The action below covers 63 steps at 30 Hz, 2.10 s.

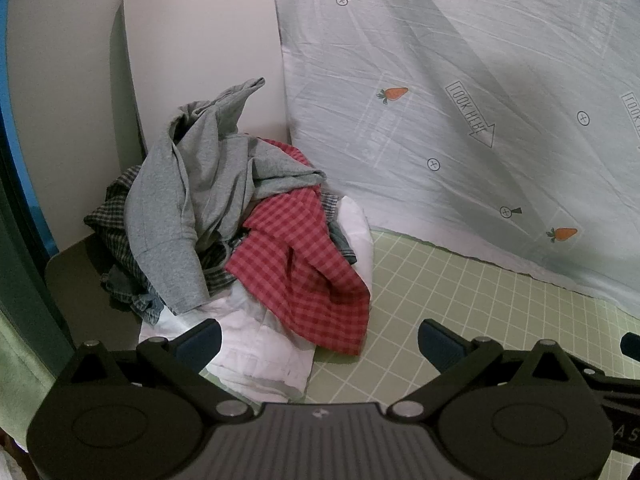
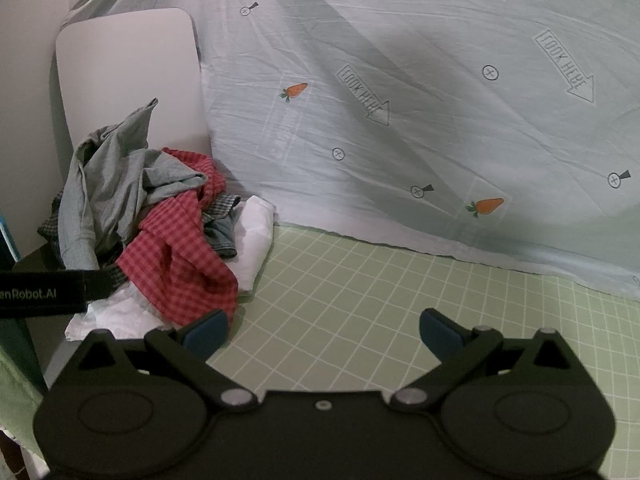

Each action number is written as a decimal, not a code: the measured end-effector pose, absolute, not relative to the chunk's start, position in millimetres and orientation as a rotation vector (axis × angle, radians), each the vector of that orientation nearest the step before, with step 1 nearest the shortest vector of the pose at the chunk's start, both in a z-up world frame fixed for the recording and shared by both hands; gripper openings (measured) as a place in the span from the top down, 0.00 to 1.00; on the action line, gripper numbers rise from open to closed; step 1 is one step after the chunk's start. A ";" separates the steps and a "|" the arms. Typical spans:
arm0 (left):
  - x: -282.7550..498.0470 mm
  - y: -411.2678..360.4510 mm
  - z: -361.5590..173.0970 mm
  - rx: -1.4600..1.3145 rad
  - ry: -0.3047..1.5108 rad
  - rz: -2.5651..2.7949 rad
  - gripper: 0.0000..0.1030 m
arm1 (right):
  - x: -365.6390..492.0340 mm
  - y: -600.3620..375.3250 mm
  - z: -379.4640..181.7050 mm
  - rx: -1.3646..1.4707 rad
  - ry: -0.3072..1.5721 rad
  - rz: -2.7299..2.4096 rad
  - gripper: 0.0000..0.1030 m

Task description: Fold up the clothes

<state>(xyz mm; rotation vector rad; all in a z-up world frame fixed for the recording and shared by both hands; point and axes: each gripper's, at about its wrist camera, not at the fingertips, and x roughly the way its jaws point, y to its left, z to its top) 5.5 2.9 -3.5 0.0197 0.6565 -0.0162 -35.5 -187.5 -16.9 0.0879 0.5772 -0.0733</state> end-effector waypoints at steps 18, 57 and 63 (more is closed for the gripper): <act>4.0 4.0 -4.0 0.021 0.659 -0.019 0.00 | -34.8 -185.4 -15.5 0.084 0.582 -0.074 0.00; 246.0 147.0 -33.6 -0.113 0.668 0.353 0.01 | 277.1 -77.9 -37.2 -0.106 0.535 0.318 0.01; 302.3 164.2 -59.8 -0.120 0.715 0.408 0.13 | 346.9 -29.2 -63.8 -0.184 0.546 0.457 0.26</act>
